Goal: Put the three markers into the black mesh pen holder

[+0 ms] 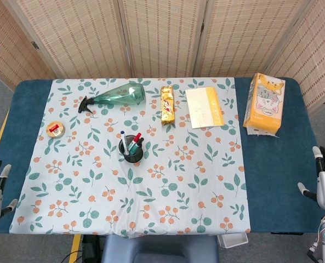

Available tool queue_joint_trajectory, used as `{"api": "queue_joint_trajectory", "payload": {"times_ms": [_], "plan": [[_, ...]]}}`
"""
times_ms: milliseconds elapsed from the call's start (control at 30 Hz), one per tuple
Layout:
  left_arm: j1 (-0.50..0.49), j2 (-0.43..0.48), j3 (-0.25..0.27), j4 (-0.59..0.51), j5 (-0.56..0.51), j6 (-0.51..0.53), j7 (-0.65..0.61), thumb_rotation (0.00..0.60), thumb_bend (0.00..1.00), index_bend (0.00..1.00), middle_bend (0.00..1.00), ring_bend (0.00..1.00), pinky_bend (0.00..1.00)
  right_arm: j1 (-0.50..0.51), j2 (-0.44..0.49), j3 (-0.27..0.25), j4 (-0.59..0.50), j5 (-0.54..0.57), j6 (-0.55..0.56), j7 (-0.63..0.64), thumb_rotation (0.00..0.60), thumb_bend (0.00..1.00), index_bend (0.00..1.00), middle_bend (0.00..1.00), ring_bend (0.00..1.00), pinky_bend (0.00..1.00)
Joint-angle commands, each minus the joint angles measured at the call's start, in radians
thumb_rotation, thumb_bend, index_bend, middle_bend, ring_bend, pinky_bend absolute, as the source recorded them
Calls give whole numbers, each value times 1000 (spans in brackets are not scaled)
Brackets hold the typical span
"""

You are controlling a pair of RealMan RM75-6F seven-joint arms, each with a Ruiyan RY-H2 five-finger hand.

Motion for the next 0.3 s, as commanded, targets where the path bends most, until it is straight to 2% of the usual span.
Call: {"api": "queue_joint_trajectory", "payload": {"times_ms": [33,300], "plan": [[1,17,-3,-9,9,-23,-45,600,201,0,0,0,323,1,8,-12,-7,-26,-4,21,600,166,22,31,42,0],[-10,22,-8,0,0,-88,-79,600,201,0,0,0,323,-2,37,-27,-10,-67,-9,91,600,166,22,25,42,0]]}}
